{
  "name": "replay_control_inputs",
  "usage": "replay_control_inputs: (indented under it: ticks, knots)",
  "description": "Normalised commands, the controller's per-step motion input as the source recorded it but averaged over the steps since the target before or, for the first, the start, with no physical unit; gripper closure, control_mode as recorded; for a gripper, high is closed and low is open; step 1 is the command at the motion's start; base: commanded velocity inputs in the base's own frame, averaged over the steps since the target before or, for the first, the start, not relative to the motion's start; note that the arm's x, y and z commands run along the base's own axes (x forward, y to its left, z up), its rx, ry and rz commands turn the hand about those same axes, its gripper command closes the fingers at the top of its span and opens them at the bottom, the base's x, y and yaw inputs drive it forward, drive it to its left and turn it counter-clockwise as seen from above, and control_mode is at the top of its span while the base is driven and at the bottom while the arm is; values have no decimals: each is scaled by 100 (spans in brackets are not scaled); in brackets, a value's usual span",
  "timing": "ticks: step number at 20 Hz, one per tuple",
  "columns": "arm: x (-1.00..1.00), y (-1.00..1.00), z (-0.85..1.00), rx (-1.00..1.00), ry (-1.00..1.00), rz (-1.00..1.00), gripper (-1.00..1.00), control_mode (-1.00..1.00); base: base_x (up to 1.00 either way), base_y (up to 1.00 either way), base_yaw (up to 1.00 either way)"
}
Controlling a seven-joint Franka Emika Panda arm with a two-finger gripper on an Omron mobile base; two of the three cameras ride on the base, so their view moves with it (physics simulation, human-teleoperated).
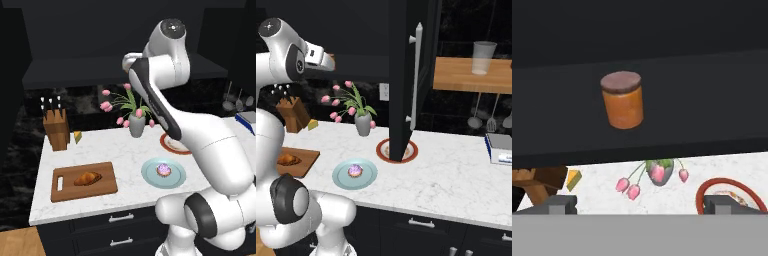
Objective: From the different types of pastries on the counter, select a croissant and place it on the cutting board. Then retrieve a jar of jam from the cabinet and place it alongside the croissant on the cutting board.
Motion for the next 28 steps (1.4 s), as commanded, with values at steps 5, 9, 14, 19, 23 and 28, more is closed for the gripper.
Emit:
replay_control_inputs:
  ticks: [5, 9, 14, 19, 23, 28]
  knots:
    - [48, 4, -18, 0, 13, 0, -100, -100, 0, 0, 0]
    - [43, 2, -18, -1, 4, 0, -100, -100, 0, 0, 0]
    - [8, 9, -19, -6, -3, 0, -100, -100, 0, 0, 0]
    - [0, 4, -5, -5, -4, 0, -100, -100, 0, 0, 0]
    - [18, 0, -1, -1, -1, 0, -100, -100, 0, 0, 0]
    - [17, 0, -2, 0, -1, 0, -100, -100, 0, 0, 0]
